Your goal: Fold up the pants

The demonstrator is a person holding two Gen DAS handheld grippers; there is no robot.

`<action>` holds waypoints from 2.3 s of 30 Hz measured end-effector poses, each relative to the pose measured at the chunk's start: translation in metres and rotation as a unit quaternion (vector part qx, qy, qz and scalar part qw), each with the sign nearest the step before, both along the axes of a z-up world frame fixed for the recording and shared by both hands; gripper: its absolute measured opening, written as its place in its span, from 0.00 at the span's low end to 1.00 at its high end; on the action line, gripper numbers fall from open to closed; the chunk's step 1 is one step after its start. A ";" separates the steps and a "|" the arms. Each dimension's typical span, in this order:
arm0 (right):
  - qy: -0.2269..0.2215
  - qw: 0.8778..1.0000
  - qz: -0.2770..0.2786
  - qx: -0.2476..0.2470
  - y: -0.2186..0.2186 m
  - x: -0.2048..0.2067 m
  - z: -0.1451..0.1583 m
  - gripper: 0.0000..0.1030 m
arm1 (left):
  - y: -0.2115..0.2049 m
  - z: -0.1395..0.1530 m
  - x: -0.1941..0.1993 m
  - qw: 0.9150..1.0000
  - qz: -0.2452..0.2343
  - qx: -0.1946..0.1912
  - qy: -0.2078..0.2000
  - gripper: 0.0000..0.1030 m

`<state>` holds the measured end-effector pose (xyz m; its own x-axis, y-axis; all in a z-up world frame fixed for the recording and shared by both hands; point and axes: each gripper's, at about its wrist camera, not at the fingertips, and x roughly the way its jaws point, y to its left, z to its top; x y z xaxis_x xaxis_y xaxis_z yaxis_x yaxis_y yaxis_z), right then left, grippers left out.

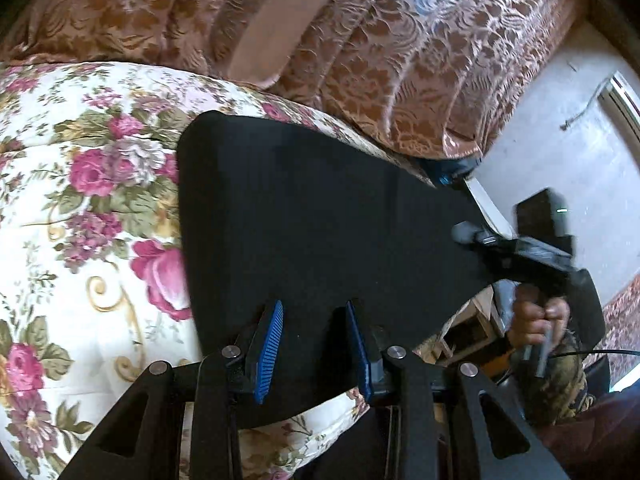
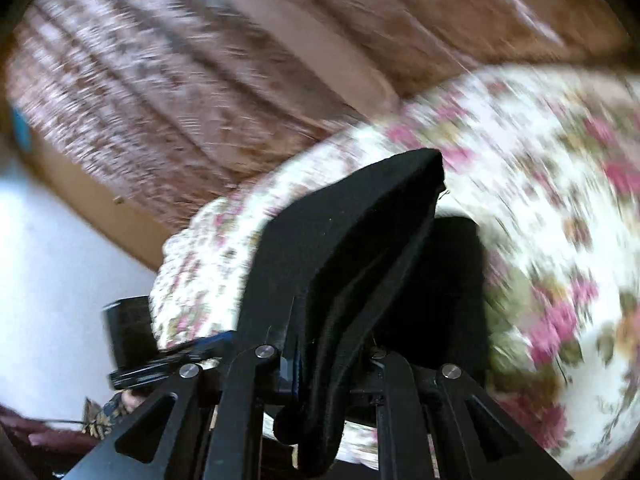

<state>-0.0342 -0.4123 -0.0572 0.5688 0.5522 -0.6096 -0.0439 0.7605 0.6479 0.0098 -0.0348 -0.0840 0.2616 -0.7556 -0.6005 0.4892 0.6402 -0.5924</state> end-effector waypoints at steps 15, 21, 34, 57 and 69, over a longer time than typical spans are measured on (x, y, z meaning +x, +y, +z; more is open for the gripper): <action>0.027 0.995 -0.090 0.015 -0.044 -0.040 -0.020 0.29 | -0.019 0.004 -0.008 0.998 -0.001 0.051 -0.028 0.31; 0.011 0.997 -0.067 -0.022 -0.021 -0.067 0.014 0.28 | -0.027 0.007 -0.011 0.996 -0.001 0.073 -0.047 0.31; 0.058 0.981 -0.068 -0.172 0.014 -0.062 -0.008 0.03 | -0.034 0.009 -0.016 0.991 0.002 0.108 -0.075 0.34; 0.092 0.966 -0.064 -0.231 0.027 -0.064 -0.038 0.02 | -0.054 0.012 -0.031 0.977 0.022 0.182 -0.113 0.37; 0.045 0.976 -0.085 -0.194 0.011 -0.050 0.006 0.22 | -0.054 0.011 -0.031 0.976 0.027 0.186 -0.113 0.38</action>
